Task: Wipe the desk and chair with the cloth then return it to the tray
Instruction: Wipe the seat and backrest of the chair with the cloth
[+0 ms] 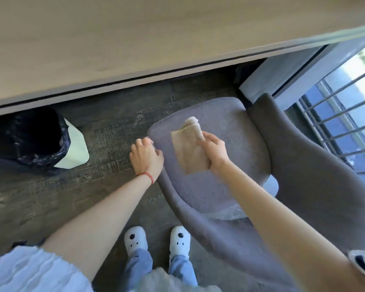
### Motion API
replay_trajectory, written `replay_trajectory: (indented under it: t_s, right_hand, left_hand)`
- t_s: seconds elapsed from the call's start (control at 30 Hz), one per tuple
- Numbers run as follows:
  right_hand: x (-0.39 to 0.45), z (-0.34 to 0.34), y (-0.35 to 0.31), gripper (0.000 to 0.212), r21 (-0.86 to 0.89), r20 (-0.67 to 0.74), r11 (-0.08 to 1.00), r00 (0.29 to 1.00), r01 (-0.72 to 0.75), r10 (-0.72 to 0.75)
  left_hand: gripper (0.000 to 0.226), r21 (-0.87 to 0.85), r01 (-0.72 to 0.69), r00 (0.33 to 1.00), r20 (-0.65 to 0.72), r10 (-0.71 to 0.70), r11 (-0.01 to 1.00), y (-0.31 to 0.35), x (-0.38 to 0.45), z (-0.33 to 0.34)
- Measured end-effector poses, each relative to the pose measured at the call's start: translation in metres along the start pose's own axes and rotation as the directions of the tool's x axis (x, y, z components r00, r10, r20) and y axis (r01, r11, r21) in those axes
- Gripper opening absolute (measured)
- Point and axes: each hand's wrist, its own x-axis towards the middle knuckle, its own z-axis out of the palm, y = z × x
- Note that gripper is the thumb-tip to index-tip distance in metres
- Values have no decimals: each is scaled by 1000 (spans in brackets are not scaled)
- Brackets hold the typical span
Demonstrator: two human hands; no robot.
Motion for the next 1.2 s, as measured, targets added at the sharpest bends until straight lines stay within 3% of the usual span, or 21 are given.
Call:
replay_trajectory:
  t_s: [0.1,0.17,0.27,0.43,0.53,0.6,0.67,0.77,0.9,1.07,1.2]
  right_hand:
    - [-59,-36,-27,25,40,-68,999,997,24,-21]
    - [-99,-62,-37,26,58,-132,996,989,68,-59]
    - [-162,-103,-42,32,127,-264,983,960,134,-97]
    - [-263,-166,-18,30,303,-561,906,824,295,-81]
    - [-306,-196,20,27,407,-681,845,732,348,26]
    - [-321,-210,54,33,482,-735,774,670,411,101]
    - [-322,-219,93,36,544,-768,701,609,460,197]
    - [-309,-221,152,36,628,-758,593,570,504,318]
    - [-285,-207,210,37,693,-715,502,587,518,381]
    - [-258,-176,230,42,696,-709,498,604,517,364]
    - [-241,-161,198,46,527,-826,612,524,590,206]
  left_hand:
    - [15,-96,-163,985,35,167,982,27,-57,-30]
    - [14,-289,-186,968,112,226,939,50,-92,-43]
    - [15,-428,-249,892,249,378,869,82,-138,-56]
    - [27,-515,-402,615,460,640,757,118,-215,-62]
    - [57,-377,-561,416,641,645,737,119,-250,-46]
    - [75,-214,-722,332,727,601,658,114,-265,-28]
    - [77,-63,-851,331,706,626,521,110,-272,-8]
    - [56,-6,-922,323,536,780,386,110,-271,13]
    - [46,-63,-973,185,349,919,220,104,-261,28]
    - [45,-57,-986,136,290,947,159,101,-257,35]
    - [44,-67,-984,139,287,948,165,101,-258,35]
